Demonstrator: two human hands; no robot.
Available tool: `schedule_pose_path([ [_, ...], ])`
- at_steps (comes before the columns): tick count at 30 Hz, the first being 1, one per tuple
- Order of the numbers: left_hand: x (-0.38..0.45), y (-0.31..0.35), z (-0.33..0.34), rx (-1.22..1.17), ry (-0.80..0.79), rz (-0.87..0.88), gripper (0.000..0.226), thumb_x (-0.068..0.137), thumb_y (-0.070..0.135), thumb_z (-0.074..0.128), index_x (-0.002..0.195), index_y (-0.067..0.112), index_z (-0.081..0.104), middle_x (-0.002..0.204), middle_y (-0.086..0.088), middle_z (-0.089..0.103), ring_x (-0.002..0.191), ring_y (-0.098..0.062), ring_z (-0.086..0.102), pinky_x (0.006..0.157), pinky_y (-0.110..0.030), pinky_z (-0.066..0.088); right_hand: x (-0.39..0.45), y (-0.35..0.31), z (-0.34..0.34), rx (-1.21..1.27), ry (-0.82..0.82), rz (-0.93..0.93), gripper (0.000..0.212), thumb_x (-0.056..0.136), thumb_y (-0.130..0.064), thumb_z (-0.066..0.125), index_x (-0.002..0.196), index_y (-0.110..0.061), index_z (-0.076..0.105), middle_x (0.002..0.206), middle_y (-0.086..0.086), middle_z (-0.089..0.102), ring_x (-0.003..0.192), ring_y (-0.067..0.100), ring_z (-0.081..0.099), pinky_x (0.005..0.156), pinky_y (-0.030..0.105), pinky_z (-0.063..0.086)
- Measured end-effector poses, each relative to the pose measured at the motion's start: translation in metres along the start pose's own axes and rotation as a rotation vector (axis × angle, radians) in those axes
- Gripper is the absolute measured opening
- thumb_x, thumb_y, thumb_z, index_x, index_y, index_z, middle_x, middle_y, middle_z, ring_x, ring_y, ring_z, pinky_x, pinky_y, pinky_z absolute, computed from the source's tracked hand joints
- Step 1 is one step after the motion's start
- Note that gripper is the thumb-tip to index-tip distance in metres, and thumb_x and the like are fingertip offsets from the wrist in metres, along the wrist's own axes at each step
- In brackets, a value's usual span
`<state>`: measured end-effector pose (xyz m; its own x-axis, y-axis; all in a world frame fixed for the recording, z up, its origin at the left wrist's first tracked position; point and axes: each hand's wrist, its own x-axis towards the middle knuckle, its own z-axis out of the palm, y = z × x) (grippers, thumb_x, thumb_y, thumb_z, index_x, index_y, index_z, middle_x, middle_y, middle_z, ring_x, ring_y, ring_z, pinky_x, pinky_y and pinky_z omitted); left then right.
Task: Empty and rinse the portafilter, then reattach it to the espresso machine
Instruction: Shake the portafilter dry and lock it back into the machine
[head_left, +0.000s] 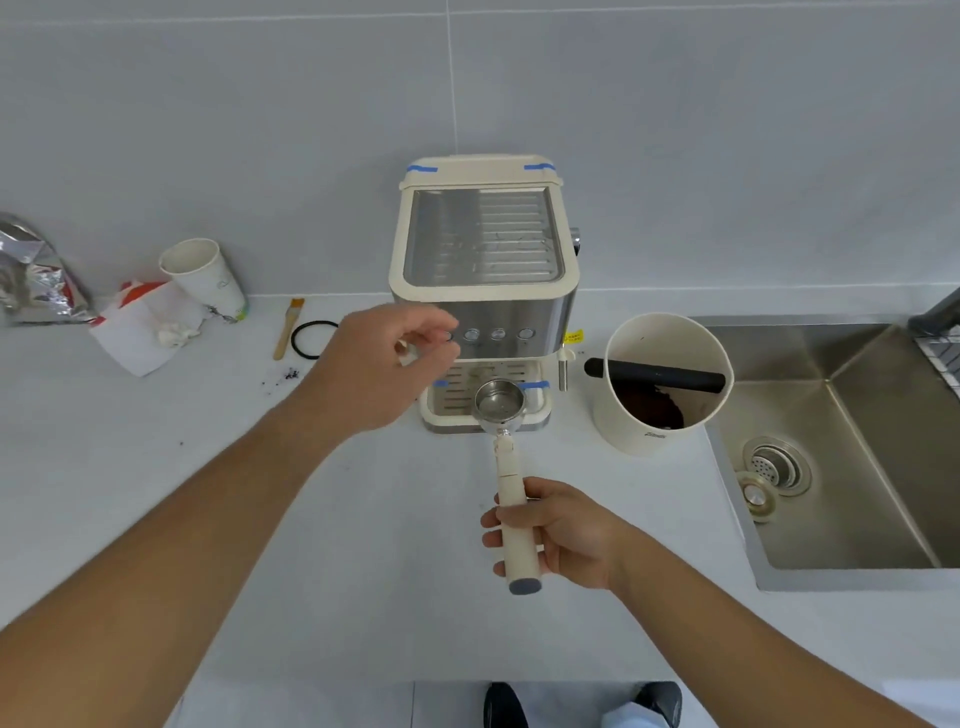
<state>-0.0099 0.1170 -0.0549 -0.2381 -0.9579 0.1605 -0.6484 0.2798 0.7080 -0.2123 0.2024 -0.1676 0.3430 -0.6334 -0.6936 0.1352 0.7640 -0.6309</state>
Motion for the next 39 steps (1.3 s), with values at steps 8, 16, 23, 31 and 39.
schedule_pose_path([
  [8,0.080,-0.004,-0.008,0.315,-0.088,0.259,0.031,0.091,0.039,0.055,0.111,0.019,0.068,0.109,0.004,0.068,0.097,-0.015,0.062,0.089,-0.040,0.051,0.032,-0.016,0.011,0.141,0.004,-0.004,0.031,0.089,0.005,0.064,0.118,-0.003,0.059,0.101,0.017,0.066,0.095,0.031,0.069,0.083,0.054,0.058],
  [16,0.111,-0.001,-0.001,0.420,-0.254,0.273,0.052,0.094,0.046,0.051,0.139,0.021,0.051,0.142,-0.006,0.053,0.131,-0.028,0.047,0.105,-0.038,0.035,0.049,-0.034,0.012,0.184,-0.003,-0.074,0.028,0.091,0.004,0.061,0.118,-0.004,0.057,0.099,0.017,0.066,0.093,0.032,0.068,0.080,0.053,0.059],
  [23,0.113,-0.012,0.003,0.419,-0.195,0.288,0.067,0.084,0.062,0.039,0.136,0.023,0.055,0.138,-0.004,0.058,0.123,-0.028,0.054,0.103,-0.041,0.037,0.064,-0.048,0.011,0.184,-0.020,-0.131,0.022,0.093,0.001,0.060,0.112,-0.008,0.061,0.096,0.014,0.066,0.089,0.028,0.070,0.078,0.050,0.060],
  [31,0.119,-0.021,0.009,0.404,-0.184,0.233,0.071,0.080,0.069,0.038,0.139,0.032,0.052,0.152,0.003,0.046,0.137,-0.024,0.045,0.112,-0.048,0.033,0.086,-0.061,0.019,0.157,0.000,-0.191,0.026,0.094,-0.005,0.060,0.119,-0.012,0.059,0.097,0.006,0.068,0.085,0.022,0.069,0.078,0.042,0.058],
  [39,0.121,-0.026,0.011,0.389,-0.164,0.226,0.071,0.079,0.070,0.038,0.140,0.035,0.051,0.155,0.005,0.043,0.141,-0.019,0.040,0.115,-0.048,0.030,0.102,-0.053,0.044,0.150,0.038,-0.218,0.031,0.091,-0.009,0.067,0.118,-0.019,0.056,0.104,0.009,0.066,0.089,0.025,0.068,0.068,0.043,0.059],
])
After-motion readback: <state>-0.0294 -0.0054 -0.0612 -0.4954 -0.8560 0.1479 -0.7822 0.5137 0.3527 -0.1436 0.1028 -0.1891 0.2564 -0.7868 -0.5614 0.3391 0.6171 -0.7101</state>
